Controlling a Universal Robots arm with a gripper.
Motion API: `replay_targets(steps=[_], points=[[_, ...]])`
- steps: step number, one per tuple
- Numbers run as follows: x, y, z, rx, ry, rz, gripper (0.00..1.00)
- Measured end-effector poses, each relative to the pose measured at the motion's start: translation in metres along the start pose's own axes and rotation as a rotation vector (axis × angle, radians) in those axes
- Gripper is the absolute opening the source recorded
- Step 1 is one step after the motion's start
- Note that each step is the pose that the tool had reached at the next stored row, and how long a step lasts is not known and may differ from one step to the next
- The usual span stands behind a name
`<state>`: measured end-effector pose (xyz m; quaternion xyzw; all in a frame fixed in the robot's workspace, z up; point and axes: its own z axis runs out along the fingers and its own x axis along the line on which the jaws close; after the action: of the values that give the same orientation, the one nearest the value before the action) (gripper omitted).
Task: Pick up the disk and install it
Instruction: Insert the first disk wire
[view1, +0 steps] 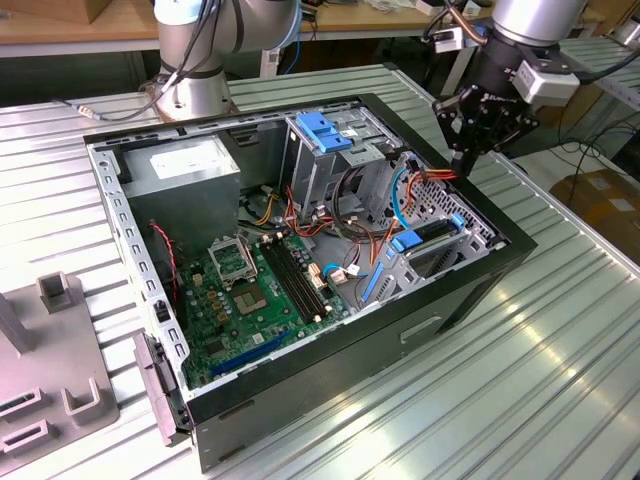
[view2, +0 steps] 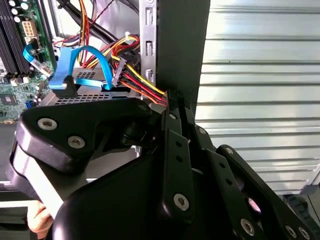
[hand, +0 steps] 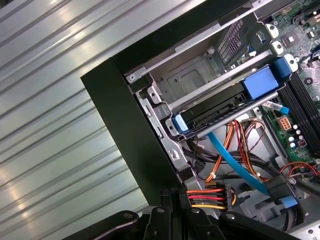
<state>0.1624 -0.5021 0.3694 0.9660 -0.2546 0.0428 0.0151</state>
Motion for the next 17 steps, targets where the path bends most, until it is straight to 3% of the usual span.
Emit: replay_targets(steps=[7, 17], points=[[-0.0057, 0.0033, -0.0005, -0.0017, -0.0001, 0.02, 0.17], [-0.0079, 0.0045, -0.0006, -0.0064, -0.0006, 0.071, 0.17]])
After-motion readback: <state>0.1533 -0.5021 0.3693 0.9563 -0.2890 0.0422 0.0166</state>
